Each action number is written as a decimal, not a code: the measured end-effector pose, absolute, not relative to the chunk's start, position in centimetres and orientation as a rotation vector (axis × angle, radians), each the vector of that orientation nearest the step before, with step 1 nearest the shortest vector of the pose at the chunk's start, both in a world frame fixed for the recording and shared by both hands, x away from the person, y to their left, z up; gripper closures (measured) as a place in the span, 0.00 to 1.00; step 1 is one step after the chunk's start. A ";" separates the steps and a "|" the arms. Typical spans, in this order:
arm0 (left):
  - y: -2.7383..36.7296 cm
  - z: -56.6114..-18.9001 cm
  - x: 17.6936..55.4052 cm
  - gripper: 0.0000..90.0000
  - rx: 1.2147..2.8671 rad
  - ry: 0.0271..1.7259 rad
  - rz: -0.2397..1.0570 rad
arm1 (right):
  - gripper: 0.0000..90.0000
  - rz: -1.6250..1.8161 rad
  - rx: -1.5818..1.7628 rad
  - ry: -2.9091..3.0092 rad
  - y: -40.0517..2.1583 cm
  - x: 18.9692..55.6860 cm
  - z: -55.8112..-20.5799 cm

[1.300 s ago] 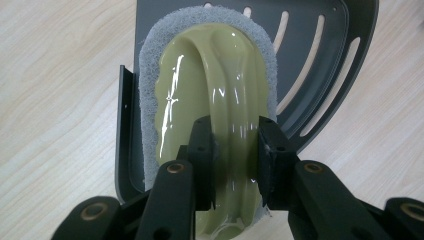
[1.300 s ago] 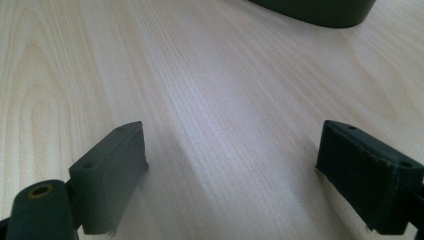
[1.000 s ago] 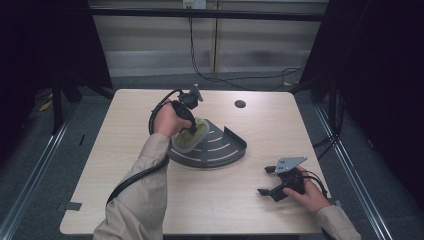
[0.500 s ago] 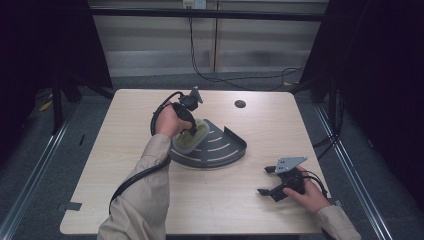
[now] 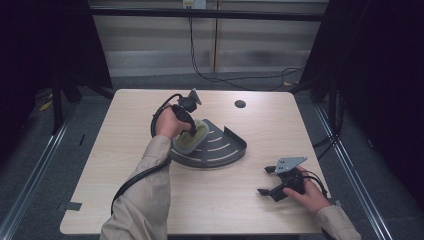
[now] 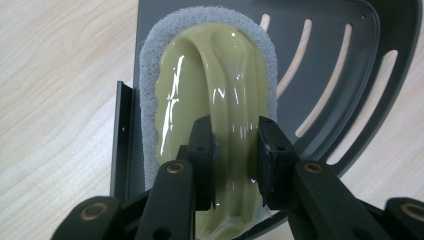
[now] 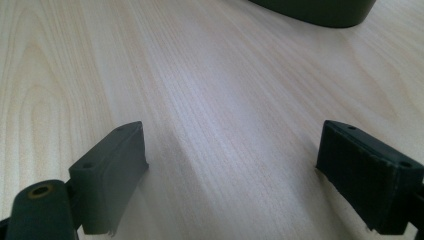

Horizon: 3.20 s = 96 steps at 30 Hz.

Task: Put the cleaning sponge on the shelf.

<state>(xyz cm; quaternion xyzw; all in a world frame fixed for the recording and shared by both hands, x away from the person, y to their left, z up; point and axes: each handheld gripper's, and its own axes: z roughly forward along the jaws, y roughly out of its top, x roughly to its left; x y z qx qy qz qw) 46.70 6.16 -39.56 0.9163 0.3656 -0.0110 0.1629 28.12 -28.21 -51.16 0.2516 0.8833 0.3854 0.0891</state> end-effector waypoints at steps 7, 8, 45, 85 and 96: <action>6.5 -39.9 46.9 0.80 2.612 1.040 -0.026 | 0.13 1.147 0.750 2.627 -28.2 28.1 -51.2; 6.5 -40.0 46.9 0.80 2.607 1.039 -0.025 | 0.13 1.147 0.750 2.627 -28.2 28.1 -51.2; 7.5 -42.3 47.3 0.80 2.617 1.086 -0.040 | 0.13 1.146 0.749 2.627 -28.2 28.1 -51.2; 7.7 -43.1 47.4 0.79 2.648 1.148 -0.061 | 0.13 1.147 0.750 2.627 -28.2 28.1 -51.2; 7.7 -43.2 47.4 0.77 2.666 1.182 -0.067 | 0.13 1.147 0.749 2.627 -28.2 28.1 -51.2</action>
